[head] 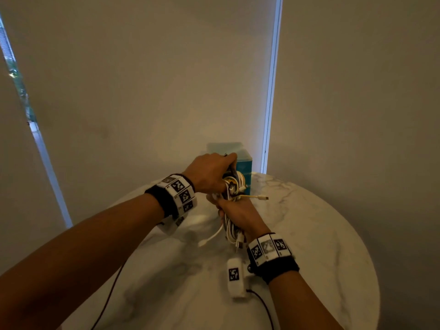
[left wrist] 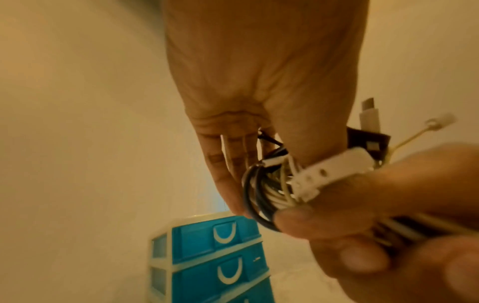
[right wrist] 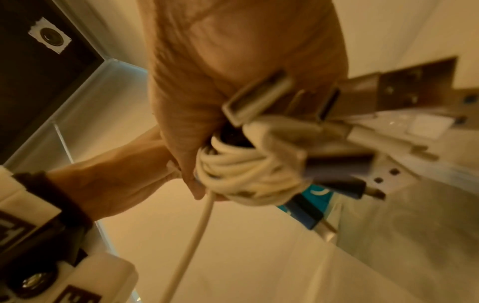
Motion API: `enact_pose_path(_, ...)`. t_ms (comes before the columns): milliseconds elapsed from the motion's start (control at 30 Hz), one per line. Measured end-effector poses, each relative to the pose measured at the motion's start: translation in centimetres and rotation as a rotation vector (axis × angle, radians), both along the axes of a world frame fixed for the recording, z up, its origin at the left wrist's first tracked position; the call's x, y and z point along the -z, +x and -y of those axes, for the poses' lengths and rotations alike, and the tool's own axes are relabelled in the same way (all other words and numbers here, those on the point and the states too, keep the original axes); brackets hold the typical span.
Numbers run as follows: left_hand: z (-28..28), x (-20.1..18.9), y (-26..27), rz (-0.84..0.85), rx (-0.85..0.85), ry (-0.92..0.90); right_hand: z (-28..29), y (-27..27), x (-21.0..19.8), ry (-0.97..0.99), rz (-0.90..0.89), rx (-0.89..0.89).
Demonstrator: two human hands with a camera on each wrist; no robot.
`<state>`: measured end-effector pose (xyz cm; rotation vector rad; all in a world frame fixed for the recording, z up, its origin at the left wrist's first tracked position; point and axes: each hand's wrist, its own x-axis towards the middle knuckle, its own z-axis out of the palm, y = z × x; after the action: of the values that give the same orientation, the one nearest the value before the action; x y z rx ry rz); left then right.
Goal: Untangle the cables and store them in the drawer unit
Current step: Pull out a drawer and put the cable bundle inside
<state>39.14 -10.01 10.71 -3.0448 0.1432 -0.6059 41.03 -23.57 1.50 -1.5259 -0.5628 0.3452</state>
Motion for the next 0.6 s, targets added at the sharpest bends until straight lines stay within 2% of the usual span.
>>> enact_pose_path(167, -1.5, -0.2, 1.6, 0.063, 0.043, -0.178, -0.6, 2.0, -1.2, 0.026, 0.013, -0.019)
enact_pose_path(267, -2.8, -0.7, 2.6, -0.139, 0.159, -0.426, -1.0, 4.5, -0.6, 0.061, -0.036, 0.024)
enact_pose_path(333, -3.6, -1.1, 3.1, -0.233, 0.18, -0.587, -1.0, 6.6, 0.4, 0.203, -0.23, 0.049)
enact_pose_path(400, -4.4, -1.1, 3.8, -0.13, 0.107, -0.471, -0.9, 8.3, 1.5, 0.362, -0.456, 0.064)
enact_pose_path(467, -5.4, -0.3, 5.0, -0.045, 0.01, -0.263, -0.8, 9.7, 2.6, 0.499, -0.556, 0.084)
enact_pose_path(533, -5.7, 0.8, 6.0, -0.09, -0.063, -0.06, -0.9, 10.3, 3.4, 0.593, -0.6, 0.089)
enact_pose_path(600, -5.6, 2.5, 7.2, -0.138, -0.102, 0.104, -1.2, 10.9, 3.9, 0.604, -0.591, 0.085)
